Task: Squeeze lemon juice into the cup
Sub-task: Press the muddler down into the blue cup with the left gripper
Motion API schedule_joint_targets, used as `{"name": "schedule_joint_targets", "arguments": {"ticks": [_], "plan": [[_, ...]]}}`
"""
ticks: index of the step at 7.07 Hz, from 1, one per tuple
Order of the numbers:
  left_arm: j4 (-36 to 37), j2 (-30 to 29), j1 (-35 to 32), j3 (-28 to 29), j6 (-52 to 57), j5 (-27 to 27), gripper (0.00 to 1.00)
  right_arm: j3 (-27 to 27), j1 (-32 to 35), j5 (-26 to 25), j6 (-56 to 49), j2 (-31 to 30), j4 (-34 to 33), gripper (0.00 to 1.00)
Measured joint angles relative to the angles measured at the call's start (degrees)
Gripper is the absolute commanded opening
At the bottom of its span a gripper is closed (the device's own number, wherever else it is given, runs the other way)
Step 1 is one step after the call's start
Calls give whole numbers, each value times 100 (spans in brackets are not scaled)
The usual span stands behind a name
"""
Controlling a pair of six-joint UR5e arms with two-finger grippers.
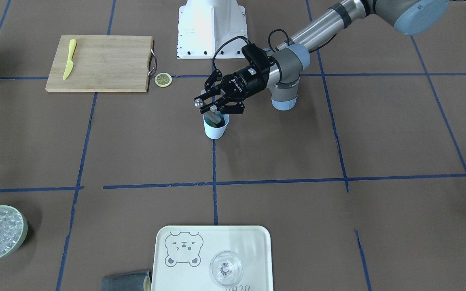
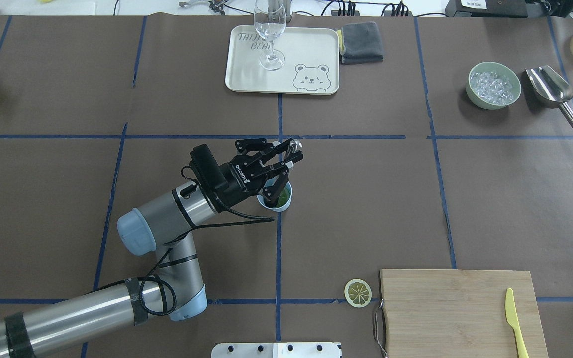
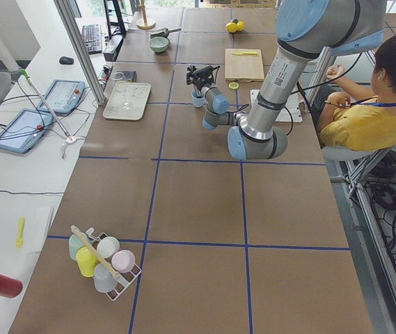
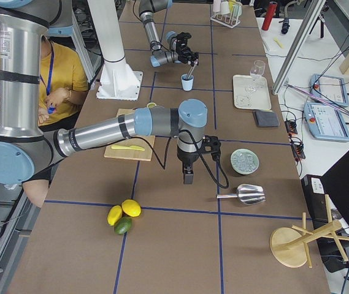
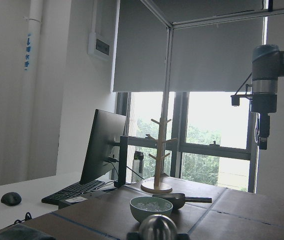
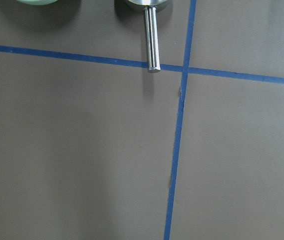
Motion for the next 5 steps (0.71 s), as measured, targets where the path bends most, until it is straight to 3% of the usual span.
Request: {"name": "schedule_joint_targets", "arguments": {"ticks": [5], "plan": [[1275, -28, -383, -873, -289, -215, 0, -3, 5, 0, -6, -6, 0, 100]]}}
